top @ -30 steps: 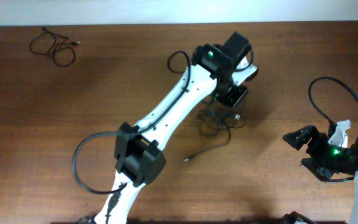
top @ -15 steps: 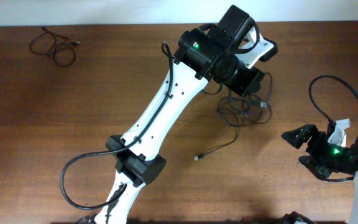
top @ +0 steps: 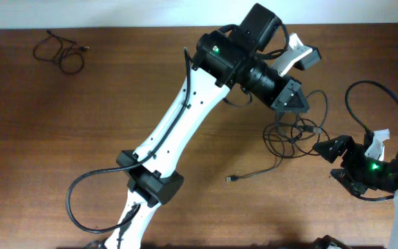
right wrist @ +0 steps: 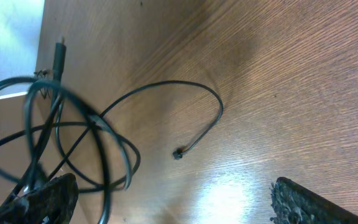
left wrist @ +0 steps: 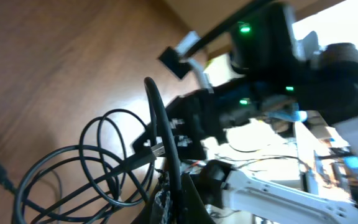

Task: Untangle cables
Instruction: 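Grasp a cable from the bundle with the left gripper and lift it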

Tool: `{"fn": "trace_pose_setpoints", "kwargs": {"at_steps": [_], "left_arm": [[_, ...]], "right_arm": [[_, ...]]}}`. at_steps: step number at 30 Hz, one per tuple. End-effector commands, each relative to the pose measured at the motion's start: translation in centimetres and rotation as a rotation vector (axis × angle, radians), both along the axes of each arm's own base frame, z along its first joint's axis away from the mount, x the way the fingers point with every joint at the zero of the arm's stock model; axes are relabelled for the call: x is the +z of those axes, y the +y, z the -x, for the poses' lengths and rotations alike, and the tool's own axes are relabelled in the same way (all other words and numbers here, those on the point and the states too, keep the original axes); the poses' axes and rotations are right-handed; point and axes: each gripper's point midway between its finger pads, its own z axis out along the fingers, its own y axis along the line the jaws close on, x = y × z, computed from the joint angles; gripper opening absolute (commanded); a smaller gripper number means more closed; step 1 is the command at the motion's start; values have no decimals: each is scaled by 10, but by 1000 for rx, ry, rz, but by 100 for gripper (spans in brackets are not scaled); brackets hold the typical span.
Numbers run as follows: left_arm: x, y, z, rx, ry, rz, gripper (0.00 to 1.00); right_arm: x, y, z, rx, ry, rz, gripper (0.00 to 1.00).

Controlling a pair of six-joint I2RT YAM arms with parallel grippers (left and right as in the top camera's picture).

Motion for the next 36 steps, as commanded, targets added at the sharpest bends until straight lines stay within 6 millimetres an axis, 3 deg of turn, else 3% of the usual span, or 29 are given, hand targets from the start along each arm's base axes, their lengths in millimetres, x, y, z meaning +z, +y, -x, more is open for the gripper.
{"fn": "trace_pose_setpoints", "kwargs": {"at_steps": [1,3,4,7,9,11,14,18,21,26,31,33,36], "left_arm": [[29,8,6,-57,75,128,0],[32,13,1,-51,85,142,0],[32,17,-4,-39,84,142,0],[31,28,-18,-1,85,141,0],[31,37,-28,26,89,139,0],[30,47,-39,58,93,135,0],[24,65,-57,125,93,105,0],[-6,98,-89,289,54,-68,0],[-14,111,-92,324,78,-118,0],[15,86,-59,152,133,59,0],[17,67,-41,96,140,66,0],[16,60,-39,106,153,52,0],[-4,58,-57,270,168,-89,0]], "right_arm": [[3,-2,-5,8,-17,-8,92],[1,-3,-6,7,-10,-9,72],[-1,-5,-6,5,-2,-1,53],[-12,-17,-3,-12,47,75,26],[-18,-25,0,-23,77,124,12],[-22,-31,3,-32,99,162,4],[-24,-35,5,-37,114,185,4],[-24,-35,5,-40,115,183,4],[-22,-32,3,-35,102,164,9],[-13,-21,-5,-18,45,94,23],[-2,-8,-10,3,-10,8,43],[8,3,-14,39,-66,-49,50],[27,29,-18,173,-197,-125,65]]}}
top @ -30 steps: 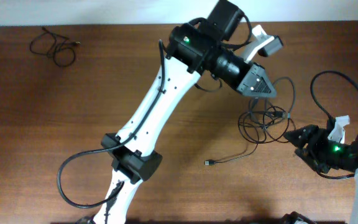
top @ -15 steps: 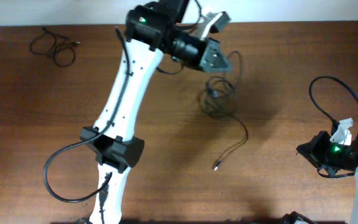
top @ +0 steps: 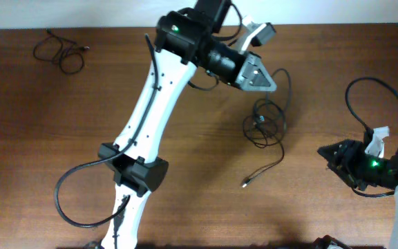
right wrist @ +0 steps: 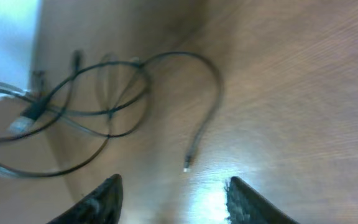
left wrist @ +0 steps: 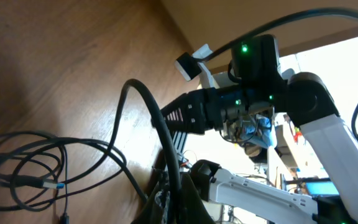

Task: Untangle cables
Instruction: 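Grasp a cable from the bundle with the left gripper and lift it, then pull the lifted cable up and left with the left gripper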

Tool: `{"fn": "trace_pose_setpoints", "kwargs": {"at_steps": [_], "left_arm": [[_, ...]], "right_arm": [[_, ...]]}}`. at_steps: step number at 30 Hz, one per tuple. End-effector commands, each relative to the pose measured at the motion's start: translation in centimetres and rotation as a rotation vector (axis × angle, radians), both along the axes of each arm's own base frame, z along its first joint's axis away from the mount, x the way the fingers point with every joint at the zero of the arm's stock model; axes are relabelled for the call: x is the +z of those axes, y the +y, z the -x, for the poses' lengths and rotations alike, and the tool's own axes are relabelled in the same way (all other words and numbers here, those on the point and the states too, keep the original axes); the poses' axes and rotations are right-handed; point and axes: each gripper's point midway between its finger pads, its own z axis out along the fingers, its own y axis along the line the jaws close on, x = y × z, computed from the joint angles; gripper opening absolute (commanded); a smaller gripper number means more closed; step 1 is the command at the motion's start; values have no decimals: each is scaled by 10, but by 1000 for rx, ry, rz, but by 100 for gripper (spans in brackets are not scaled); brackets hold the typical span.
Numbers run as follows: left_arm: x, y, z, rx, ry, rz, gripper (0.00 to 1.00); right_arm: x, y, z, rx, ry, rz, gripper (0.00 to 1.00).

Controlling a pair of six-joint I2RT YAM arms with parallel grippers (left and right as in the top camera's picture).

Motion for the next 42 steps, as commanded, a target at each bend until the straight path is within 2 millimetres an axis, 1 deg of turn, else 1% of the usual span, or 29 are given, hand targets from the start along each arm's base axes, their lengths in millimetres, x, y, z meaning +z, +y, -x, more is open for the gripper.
{"fn": "trace_pose_setpoints", "kwargs": {"at_steps": [1,3,9,11,12,15,21,22,24,25,26,28,29,30,31,33,35,38,39,40,42], "left_arm": [[-17,1,-19,206,63,-174,0],[-23,2,-23,265,84,-222,0],[-22,-10,-13,234,74,-215,0],[-21,-13,-9,223,78,-209,0],[-19,-15,-5,205,91,-196,0],[-6,-21,8,136,146,-125,0],[1,-23,15,104,173,-90,0],[3,-24,17,90,184,-75,0],[8,-26,22,65,204,-49,0],[10,-26,23,56,210,-40,0],[11,-26,24,52,214,-36,0],[14,-27,26,40,223,-24,0],[16,-27,29,29,233,-13,0],[19,-27,31,16,243,1,0],[21,-28,33,6,250,11,0],[21,-27,32,8,248,12,0],[17,-24,26,31,233,-4,0],[-1,-7,1,145,194,-99,0],[-5,-1,-3,169,199,-121,0],[-8,5,-5,185,217,-134,0],[-6,14,-9,195,243,-128,0]], "right_arm": [[32,36,-10,173,-189,-117,68],[33,48,-10,237,-210,-111,70],[40,93,-20,453,-328,-70,71],[42,100,-24,493,-365,-46,70],[38,100,-28,486,-355,-13,70],[16,80,-37,369,-232,126,70],[9,69,-41,344,-214,200,70],[10,68,-41,348,-220,204,68],[10,68,-42,349,-226,207,55],[10,68,-43,348,-227,207,46],[10,68,-43,348,-227,207,42],[8,68,-45,348,-225,206,30],[7,68,-45,348,-221,205,21],[5,68,-46,349,-216,204,8],[4,68,-47,349,-210,202,4],[-2,67,-48,348,-189,200,4],[-13,58,-48,307,-123,227,4],[-39,30,-44,163,54,324,4],[-48,21,-41,114,117,358,4],[-56,15,-38,84,166,376,4],[-66,14,-36,88,211,371,4]]}}
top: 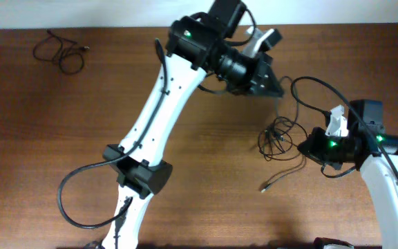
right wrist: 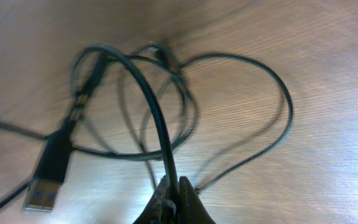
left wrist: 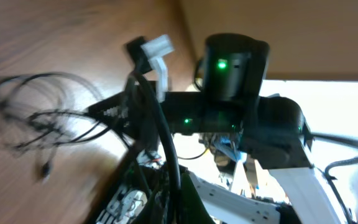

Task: Untangle cables
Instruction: 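Pull the lifted cable up and left with the left gripper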

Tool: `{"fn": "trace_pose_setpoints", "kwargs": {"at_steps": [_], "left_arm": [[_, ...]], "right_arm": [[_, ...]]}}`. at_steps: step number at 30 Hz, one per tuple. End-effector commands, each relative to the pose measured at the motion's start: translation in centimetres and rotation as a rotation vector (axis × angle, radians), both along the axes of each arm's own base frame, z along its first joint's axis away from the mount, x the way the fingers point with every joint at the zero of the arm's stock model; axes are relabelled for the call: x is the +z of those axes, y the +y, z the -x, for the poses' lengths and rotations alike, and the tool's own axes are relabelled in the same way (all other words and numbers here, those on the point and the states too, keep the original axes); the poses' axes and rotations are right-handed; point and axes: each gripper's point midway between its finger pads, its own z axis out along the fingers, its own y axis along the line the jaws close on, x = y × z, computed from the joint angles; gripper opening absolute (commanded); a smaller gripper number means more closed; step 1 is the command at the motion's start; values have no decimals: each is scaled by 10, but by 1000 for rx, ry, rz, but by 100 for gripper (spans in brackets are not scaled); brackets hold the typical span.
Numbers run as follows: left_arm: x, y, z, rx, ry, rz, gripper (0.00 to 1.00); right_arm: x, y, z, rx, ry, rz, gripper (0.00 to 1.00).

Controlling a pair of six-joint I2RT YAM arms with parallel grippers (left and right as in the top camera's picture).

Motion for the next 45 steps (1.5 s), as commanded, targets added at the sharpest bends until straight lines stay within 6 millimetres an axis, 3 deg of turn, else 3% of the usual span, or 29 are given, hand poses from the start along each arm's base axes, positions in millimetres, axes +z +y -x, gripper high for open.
{"fn": "trace_pose_setpoints", "kwargs": {"at_steps": [1,6,10,18,21,24,30,31,34,35,38,42,45], "left_arm": [[6,22,-17,53,-6,8,0],[50,42,-19,-67,-64,303,0],[49,84,-45,47,-31,287,0],[58,167,-84,256,-57,274,0],[65,207,-94,352,-66,272,0],[65,217,-94,378,-52,268,0],[56,210,-95,377,-61,214,0],[52,210,-96,382,-67,187,0],[29,215,-102,428,-112,16,0],[20,220,-104,456,-127,-59,0],[2,240,-110,588,-125,-275,0],[-5,264,-113,686,-179,-458,0],[-3,240,-106,611,-209,-437,0]], "right_arm": [[-21,-20,0,-101,106,93,4],[-46,-19,3,-95,210,83,4],[-60,-21,6,-95,264,88,4],[-63,-40,10,-187,296,118,4],[-63,-53,13,-243,309,96,4],[-59,-49,10,-248,294,24,4],[-38,-10,-5,-26,142,-195,5],[-36,-6,-5,0,126,-215,8],[-25,2,-2,65,90,-252,50],[-22,3,-1,72,86,-250,60],[-8,2,0,74,64,-231,64],[12,0,3,76,24,-197,67],[24,0,3,79,-23,-186,77]]}}
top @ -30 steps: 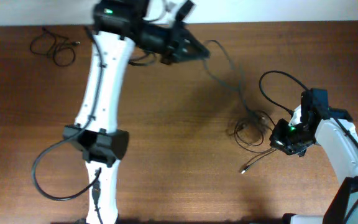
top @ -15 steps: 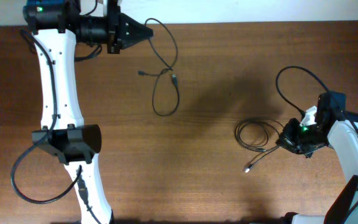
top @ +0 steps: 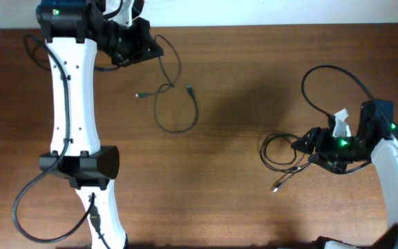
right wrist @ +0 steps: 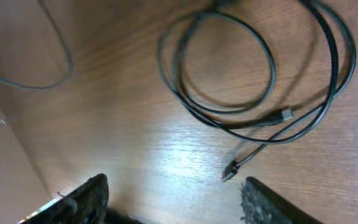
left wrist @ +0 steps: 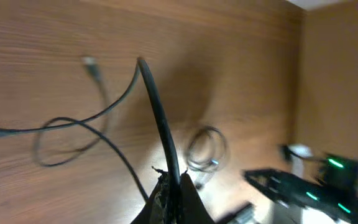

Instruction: Untangle cables

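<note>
Two black cables lie apart on the wooden table [top: 213,207]. My left gripper [top: 152,48], at the far left rear, is shut on the first cable [top: 177,130], which hangs from it in a loose loop onto the table. In the left wrist view this cable [left wrist: 157,118] rises out of the shut gripper [left wrist: 169,182]. The second cable [top: 262,149] lies coiled at the right. My right gripper [top: 308,146] is open just beside it. In the right wrist view the coil [right wrist: 263,53] lies ahead of the open gripper [right wrist: 176,205], its plug tip [right wrist: 229,175] between the spread fingers [right wrist: 86,198].
The left arm's white links [top: 71,104] run down the left side of the table. The back wall edge [top: 254,14] bounds the far side. The right arm's own black lead [top: 323,72] arcs above the coil.
My left gripper went from mid-right to the far left rear, its cable now clear of the other. My right gripper, then shut on a strand, is open above the coil.
At first my left gripper held a strand above the tangle at the right, with the right gripper open nearby. Then the tangle sat more to the left. Later the right gripper was shut on a strand. Now the two cables lie separate.
</note>
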Tool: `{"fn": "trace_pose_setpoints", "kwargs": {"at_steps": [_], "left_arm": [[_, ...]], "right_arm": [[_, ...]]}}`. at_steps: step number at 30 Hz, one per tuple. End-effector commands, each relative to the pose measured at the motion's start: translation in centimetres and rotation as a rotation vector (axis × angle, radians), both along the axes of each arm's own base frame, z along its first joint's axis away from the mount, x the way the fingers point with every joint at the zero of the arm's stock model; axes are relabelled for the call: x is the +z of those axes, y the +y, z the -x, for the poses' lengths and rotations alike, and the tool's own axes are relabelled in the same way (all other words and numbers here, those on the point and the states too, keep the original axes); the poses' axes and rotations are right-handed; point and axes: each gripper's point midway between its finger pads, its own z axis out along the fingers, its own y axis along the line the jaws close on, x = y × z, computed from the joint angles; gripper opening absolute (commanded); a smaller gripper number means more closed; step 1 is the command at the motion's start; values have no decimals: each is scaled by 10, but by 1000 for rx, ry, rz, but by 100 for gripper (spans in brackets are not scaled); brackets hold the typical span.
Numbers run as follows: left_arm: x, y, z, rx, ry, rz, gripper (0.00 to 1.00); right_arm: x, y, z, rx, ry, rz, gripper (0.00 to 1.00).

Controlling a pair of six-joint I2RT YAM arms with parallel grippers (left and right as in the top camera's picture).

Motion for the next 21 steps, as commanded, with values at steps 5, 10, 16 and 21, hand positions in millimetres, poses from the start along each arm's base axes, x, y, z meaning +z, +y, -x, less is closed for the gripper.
{"fn": "trace_pose_setpoints", "kwargs": {"at_steps": [5,10,16,21], "left_arm": [[15,-74,35,-285,-148,-80,0],[15,-137,72,-491,-193,-83,0],[21,-184,111,-633,-187,-10,0],[30,-209,138,-674,-120,95,0]], "right_arm": [[31,10,-5,31,-124,-45,96],[43,22,-6,82,-184,-123,98],[67,40,-13,142,-301,-262,98],[92,51,-21,178,-415,-379,98]]}}
